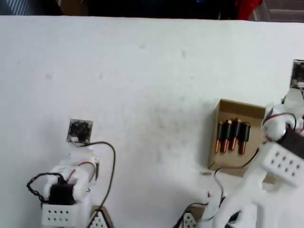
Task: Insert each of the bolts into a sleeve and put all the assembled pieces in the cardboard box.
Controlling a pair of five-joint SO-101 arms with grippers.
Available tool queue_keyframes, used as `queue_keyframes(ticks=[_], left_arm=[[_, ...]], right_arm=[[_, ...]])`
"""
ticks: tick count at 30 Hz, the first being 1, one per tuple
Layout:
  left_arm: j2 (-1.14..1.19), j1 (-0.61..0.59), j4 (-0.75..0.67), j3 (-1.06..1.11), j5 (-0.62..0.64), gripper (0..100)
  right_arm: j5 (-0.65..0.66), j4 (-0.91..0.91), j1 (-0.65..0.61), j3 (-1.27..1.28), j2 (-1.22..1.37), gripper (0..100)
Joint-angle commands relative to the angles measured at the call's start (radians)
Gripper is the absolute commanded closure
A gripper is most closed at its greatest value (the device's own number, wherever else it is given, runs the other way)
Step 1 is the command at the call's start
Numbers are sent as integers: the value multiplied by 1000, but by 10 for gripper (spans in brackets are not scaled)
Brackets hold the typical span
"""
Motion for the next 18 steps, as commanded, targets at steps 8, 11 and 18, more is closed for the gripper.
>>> queue_keyframes(ticks=[8,11,18], left_arm=[[-5,-7,3,0,-9,976],[-5,-7,3,0,-9,976],[-5,-7,3,0,-9,976]], right_arm=[[103,-8,19,31,364,981],[103,-19,31,29,463,981],[104,-163,76,28,670,978]])
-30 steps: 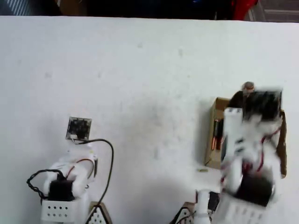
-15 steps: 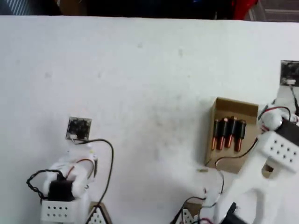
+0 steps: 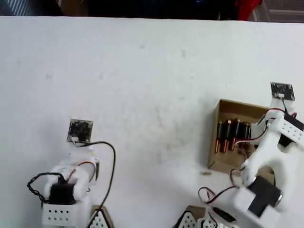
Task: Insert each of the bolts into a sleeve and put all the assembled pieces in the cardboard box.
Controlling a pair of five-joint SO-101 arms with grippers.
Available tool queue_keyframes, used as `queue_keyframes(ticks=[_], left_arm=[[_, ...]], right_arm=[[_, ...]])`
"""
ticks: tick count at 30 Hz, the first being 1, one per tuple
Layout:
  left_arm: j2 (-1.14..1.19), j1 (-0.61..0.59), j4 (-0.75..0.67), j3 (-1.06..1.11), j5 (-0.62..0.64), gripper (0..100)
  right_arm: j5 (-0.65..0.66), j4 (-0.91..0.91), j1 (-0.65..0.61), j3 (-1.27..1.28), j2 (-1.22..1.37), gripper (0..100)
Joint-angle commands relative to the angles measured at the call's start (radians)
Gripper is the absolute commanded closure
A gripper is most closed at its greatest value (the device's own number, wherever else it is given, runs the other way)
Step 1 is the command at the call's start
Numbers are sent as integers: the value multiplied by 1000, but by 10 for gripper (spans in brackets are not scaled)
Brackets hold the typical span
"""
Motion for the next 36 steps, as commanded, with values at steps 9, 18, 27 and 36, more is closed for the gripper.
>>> queue_keyframes(ticks=[9,18,27,36], left_arm=[[-5,-7,3,0,-9,976],[-5,-7,3,0,-9,976],[-5,-7,3,0,-9,976],[-5,-8,3,0,-9,976]], right_arm=[[81,-94,1,-21,133,948],[84,-67,1,-100,133,666],[81,223,-38,-350,133,662],[38,441,-136,-601,133,662]])
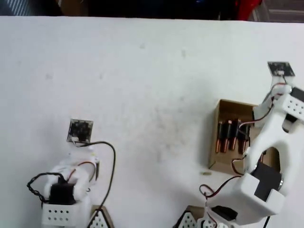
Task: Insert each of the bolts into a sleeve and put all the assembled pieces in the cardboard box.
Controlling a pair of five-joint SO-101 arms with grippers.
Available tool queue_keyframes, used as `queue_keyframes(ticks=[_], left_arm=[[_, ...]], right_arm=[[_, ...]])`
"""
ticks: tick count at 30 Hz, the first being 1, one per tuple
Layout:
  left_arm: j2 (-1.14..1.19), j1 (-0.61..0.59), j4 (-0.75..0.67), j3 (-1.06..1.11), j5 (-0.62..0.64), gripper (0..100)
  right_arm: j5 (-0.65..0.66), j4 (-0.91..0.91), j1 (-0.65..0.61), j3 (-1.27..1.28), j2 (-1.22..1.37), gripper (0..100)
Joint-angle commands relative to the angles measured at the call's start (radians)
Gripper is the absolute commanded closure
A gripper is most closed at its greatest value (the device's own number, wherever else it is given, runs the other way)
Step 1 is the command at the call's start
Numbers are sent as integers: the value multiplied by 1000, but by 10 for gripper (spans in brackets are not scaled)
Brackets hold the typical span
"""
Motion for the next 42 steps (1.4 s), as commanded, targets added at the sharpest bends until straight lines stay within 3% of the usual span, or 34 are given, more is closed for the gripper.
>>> queue_keyframes(ticks=[1,10,22,34,42], left_arm=[[-5,-8,3,0,-9,976],[-5,-8,3,0,-9,976],[-5,-10,3,0,-8,976],[-5,-12,3,0,31,976],[-5,-31,3,0,61,976]], right_arm=[[-63,96,-62,-175,-15,662],[-192,332,-206,-454,-15,662],[-344,446,-320,-756,-68,662],[-353,449,-473,-756,-492,662],[-353,444,-567,-502,-816,662]])
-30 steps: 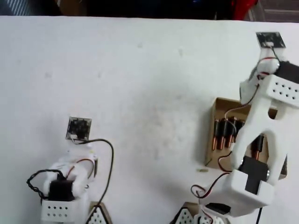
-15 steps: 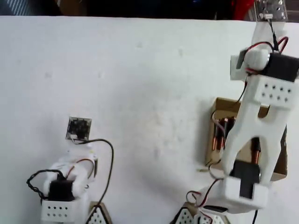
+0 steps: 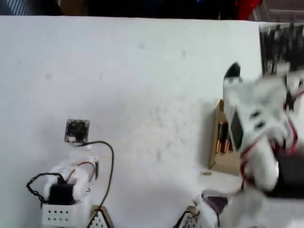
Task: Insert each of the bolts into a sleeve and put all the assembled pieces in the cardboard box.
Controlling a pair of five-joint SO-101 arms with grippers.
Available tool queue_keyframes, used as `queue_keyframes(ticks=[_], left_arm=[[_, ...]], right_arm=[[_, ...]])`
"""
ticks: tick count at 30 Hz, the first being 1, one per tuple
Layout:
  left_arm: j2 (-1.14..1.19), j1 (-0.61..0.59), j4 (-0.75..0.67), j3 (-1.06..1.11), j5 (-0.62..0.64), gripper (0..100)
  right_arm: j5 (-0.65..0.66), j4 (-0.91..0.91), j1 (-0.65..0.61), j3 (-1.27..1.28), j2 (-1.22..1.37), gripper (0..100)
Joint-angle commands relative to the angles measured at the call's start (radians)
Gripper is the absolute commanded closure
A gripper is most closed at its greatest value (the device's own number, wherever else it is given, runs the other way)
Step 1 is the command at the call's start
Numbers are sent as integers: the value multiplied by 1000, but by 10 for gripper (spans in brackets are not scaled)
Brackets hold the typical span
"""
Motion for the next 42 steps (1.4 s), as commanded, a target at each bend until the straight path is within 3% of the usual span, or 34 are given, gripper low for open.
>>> queue_keyframes(ticks=[1,9,22,25,31,42], left_arm=[[-5,-47,3,0,11,976],[-5,-74,2,0,11,976],[-5,-74,3,0,11,976],[-5,-74,3,0,11,976],[-5,-74,3,0,11,976],[-5,-74,3,0,11,976]], right_arm=[[-12,41,-58,149,-189,662],[-12,27,-107,419,-453,662],[-5,-194,-99,974,-926,663],[-5,-268,-99,1096,-1021,733],[-5,-394,-101,1240,-1170,974],[-12,-397,-99,1427,-1207,982]])
